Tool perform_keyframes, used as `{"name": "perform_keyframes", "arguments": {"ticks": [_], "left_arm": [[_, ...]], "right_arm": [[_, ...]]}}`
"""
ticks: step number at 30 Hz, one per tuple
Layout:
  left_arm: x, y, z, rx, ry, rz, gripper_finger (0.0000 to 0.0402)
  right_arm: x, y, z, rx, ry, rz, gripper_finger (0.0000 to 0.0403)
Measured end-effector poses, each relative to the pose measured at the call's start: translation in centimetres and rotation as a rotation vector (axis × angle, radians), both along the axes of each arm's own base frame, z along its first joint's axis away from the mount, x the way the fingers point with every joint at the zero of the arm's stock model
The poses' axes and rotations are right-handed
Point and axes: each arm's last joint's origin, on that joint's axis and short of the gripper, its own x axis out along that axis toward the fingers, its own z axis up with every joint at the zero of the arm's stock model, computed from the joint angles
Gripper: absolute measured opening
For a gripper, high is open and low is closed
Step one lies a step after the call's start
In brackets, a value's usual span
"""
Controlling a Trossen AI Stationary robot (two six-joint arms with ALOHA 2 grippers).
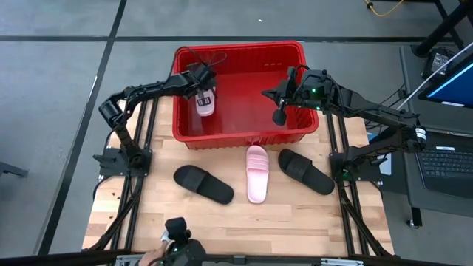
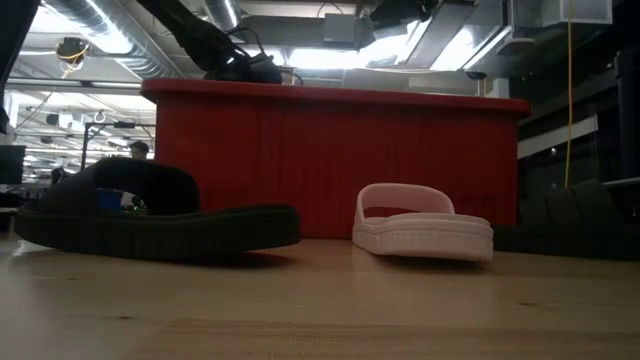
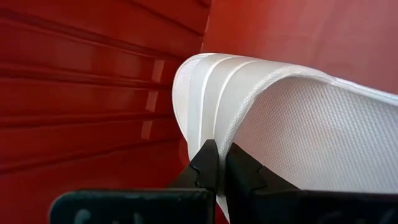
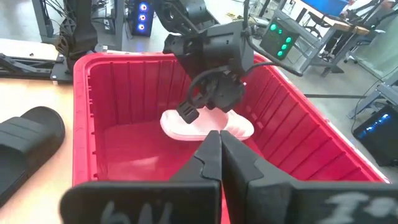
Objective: Pick and place slides into bin
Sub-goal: Put the bottom pink slide into the red bin
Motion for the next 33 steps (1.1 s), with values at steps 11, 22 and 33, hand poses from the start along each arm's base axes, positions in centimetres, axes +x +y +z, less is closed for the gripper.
{"name": "perform_keyframes", "arguments": {"ticks": [11, 22, 33], "left_arm": [[-0.2, 0.2, 0.0, -0.002, -0.014, 0.022, 0.0003], [0.0, 0.9, -1.9, -0.003, 0.077, 0.048, 0.0003], [-0.2, 0.9, -2.2, -0.054, 0.097, -0.002, 0.0003]], "right_arm": [[0.0, 0.0, 0.0, 0.001, 0.001, 0.0, 0.0002], [0.0, 0.0, 0.0, 0.001, 0.003, 0.0, 0.0003], [-0.2, 0.1, -0.5, 0.015, 0.048, 0.0, 0.0003]]}}
